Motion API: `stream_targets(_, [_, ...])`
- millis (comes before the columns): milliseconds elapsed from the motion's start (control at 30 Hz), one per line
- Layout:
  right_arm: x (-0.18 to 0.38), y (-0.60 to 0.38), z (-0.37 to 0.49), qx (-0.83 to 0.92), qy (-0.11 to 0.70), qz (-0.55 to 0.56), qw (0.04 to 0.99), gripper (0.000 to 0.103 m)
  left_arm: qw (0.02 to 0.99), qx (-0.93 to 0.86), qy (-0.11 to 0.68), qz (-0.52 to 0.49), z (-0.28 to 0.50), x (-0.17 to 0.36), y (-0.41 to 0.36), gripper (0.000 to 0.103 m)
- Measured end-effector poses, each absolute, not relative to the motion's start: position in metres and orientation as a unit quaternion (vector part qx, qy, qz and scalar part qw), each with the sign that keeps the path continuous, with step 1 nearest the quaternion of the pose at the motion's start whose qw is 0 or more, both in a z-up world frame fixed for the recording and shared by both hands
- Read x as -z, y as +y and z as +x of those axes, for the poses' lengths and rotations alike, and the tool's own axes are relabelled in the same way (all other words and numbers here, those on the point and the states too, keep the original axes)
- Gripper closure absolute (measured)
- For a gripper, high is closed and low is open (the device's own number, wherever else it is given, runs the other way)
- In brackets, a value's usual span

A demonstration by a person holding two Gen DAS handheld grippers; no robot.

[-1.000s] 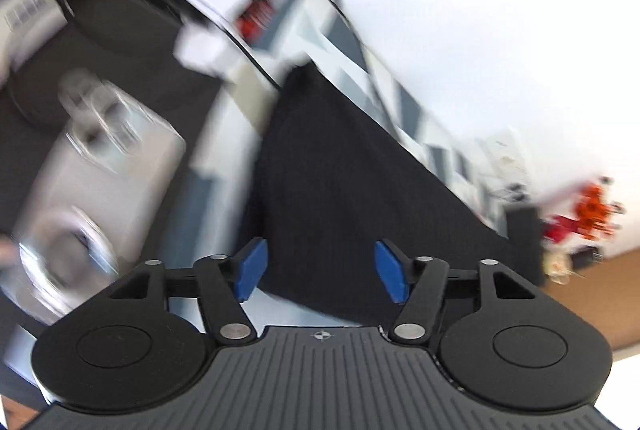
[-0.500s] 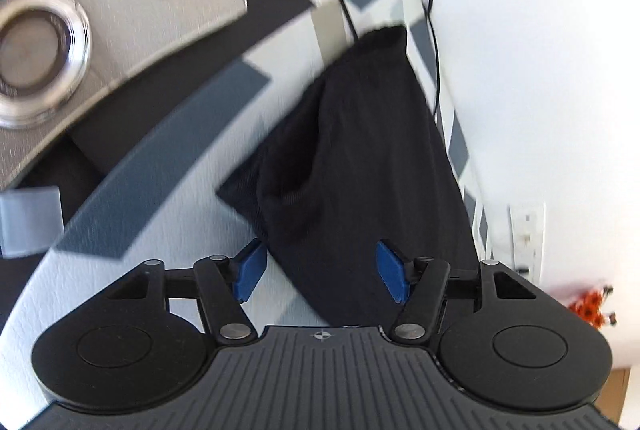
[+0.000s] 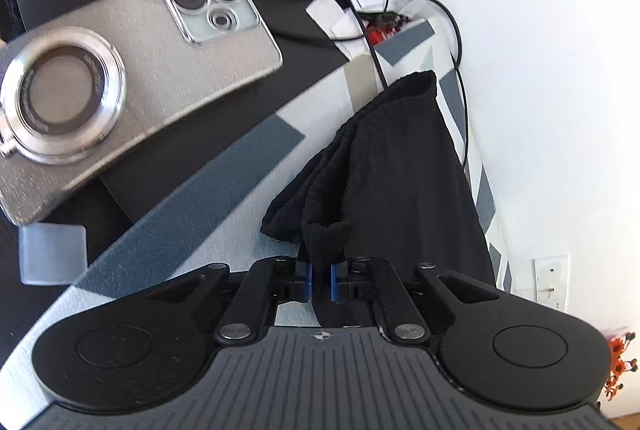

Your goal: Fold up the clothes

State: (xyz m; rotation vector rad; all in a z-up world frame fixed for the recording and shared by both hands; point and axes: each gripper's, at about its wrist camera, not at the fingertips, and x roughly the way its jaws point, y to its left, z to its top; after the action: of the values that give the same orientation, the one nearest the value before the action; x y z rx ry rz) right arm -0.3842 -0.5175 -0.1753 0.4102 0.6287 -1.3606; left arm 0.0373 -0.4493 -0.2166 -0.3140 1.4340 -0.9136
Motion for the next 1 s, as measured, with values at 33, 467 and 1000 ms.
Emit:
stream_targets(33, [0.175,-0.522,-0.394,0.632,0.272,0.192,0.7,0.006,0.654,0.399,0.627,-0.138,0.039,0.215,-0.449,0.095])
stream_targets(467, [0.174,-0.558,-0.467,0.666,0.277,0.258,0.643,0.005,0.69,0.401,0.59,-0.123,0.036,0.198,-0.451,0.095])
stream_targets(1000, [0.172,-0.568,-0.32,0.516,0.296,0.187,0.782,0.001,0.724,0.398,0.544,-0.144,0.015,0.162,-0.457,0.096])
